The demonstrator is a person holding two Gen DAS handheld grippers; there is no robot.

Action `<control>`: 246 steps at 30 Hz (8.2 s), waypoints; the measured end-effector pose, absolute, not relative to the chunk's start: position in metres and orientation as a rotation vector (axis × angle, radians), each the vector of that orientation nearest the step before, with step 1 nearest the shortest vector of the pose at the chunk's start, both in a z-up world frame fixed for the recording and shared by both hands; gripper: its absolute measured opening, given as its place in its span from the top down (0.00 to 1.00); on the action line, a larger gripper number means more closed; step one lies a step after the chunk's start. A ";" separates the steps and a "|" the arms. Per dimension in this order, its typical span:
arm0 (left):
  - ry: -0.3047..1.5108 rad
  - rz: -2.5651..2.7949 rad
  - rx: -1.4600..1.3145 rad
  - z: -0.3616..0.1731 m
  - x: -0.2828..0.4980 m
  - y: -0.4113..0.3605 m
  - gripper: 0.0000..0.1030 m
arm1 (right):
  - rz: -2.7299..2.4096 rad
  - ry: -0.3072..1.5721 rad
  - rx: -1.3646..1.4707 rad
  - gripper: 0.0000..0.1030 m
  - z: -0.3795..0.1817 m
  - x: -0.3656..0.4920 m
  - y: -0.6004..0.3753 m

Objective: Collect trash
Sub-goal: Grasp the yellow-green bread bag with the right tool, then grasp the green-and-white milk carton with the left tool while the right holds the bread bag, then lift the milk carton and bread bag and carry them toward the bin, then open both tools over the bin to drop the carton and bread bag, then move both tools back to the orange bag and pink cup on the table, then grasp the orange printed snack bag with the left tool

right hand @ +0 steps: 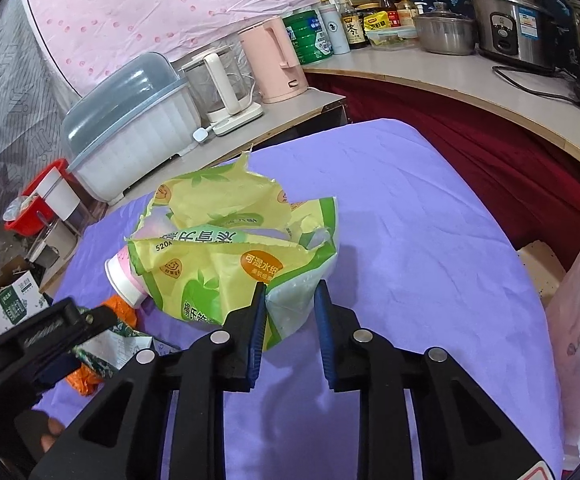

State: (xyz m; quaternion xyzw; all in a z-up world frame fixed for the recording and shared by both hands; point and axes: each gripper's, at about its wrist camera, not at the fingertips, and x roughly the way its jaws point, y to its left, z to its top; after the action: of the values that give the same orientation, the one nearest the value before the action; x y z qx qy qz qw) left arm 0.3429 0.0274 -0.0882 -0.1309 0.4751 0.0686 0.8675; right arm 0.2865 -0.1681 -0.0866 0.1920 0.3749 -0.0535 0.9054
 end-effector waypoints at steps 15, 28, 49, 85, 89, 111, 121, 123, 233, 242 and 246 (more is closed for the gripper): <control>1.030 0.065 -0.148 -0.104 0.330 -0.003 0.18 | -0.128 0.754 0.459 0.78 -0.082 0.255 -0.185; 1.045 -0.113 -0.049 -0.103 0.271 -0.034 0.38 | -0.169 0.774 0.511 0.78 -0.087 0.195 -0.194; 1.160 -0.057 -0.177 -0.127 0.275 -0.051 0.22 | -0.163 0.767 0.530 0.78 -0.089 0.187 -0.203; 1.004 -0.288 -0.015 -0.054 0.181 -0.062 0.41 | -0.267 0.603 0.559 0.83 -0.027 0.098 -0.259; 0.993 -0.320 0.007 -0.046 0.170 -0.073 0.41 | -0.293 0.584 0.567 0.84 -0.023 0.082 -0.273; 0.960 -0.713 0.187 -0.022 0.123 -0.261 0.41 | -0.646 0.524 0.534 0.85 -0.020 -0.012 -0.419; 0.986 -0.826 0.266 -0.052 0.117 -0.320 0.41 | -0.698 0.544 0.566 0.85 -0.040 -0.024 -0.442; 0.986 -0.826 0.288 -0.061 0.119 -0.326 0.41 | -0.699 0.548 0.567 0.85 -0.042 -0.024 -0.442; 1.069 -0.100 -0.248 -0.113 0.335 0.123 0.61 | 0.029 0.831 0.272 0.65 -0.086 0.302 -0.045; 0.979 -0.032 -0.176 -0.091 0.342 0.135 0.82 | 0.052 0.842 0.289 0.61 -0.096 0.337 -0.031; 0.966 -0.001 -0.174 -0.089 0.346 0.146 0.82 | 0.054 0.845 0.281 0.61 -0.099 0.347 -0.023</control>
State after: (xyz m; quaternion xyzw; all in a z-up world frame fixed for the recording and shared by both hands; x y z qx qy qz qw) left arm 0.3457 0.1460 -0.0891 -0.0836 0.4641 -0.0006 0.8819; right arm 0.3473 -0.0233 -0.0988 0.1359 0.4087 0.0263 0.9021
